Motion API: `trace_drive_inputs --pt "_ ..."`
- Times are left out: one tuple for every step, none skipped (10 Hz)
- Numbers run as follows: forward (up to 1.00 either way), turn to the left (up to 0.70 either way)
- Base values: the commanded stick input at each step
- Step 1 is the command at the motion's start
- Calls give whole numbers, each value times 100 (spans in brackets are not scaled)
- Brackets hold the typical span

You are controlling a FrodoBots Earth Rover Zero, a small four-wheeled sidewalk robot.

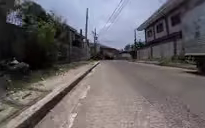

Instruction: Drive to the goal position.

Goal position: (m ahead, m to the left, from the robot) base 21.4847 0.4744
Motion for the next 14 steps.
trace_drive_inputs --pt "100 0" --pt "100 0" --pt "100 0" --pt "100 0" --pt "100 0" --pt "100 0" --pt "100 0" --pt "100 0" --pt "100 -3" --pt "100 -10" --pt "100 -28" --pt "100 -40" --pt "100 -40" --pt "100 -40"
